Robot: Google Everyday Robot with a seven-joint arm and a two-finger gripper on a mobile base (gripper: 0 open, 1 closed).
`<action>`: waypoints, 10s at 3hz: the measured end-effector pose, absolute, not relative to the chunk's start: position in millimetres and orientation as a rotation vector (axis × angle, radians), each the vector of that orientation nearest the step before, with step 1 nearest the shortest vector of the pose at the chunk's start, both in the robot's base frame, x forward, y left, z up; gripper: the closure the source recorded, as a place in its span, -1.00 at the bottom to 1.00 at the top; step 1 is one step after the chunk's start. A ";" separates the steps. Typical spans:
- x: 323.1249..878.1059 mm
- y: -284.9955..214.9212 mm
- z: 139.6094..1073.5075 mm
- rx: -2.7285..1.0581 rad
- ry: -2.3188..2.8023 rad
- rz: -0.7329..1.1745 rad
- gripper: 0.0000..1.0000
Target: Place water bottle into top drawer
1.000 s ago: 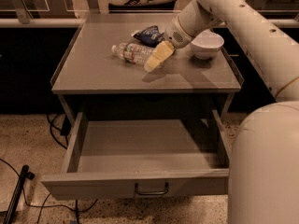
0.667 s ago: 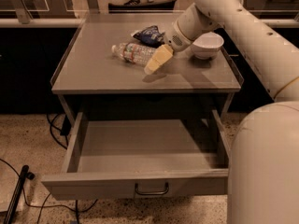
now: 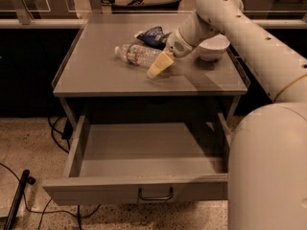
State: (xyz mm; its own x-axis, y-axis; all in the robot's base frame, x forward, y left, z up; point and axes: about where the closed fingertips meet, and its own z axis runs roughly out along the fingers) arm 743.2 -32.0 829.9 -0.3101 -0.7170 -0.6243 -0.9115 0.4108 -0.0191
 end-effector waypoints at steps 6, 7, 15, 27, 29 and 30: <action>693.2 -42.4 847.4 -1.410 2.037 0.353 1.00; 613.2 -33.6 913.0 -1.356 1.878 0.291 1.00; 471.2 29.1 913.5 -1.470 1.639 0.006 1.00; 542.4 -62.9 656.4 -1.525 2.022 0.314 0.61; 542.4 -62.9 656.4 -1.525 2.022 0.314 -0.29; 542.4 -62.8 656.4 -1.525 2.022 0.314 -0.78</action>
Offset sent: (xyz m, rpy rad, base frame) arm 0.0000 0.0000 0.0000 0.0000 0.0000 0.0000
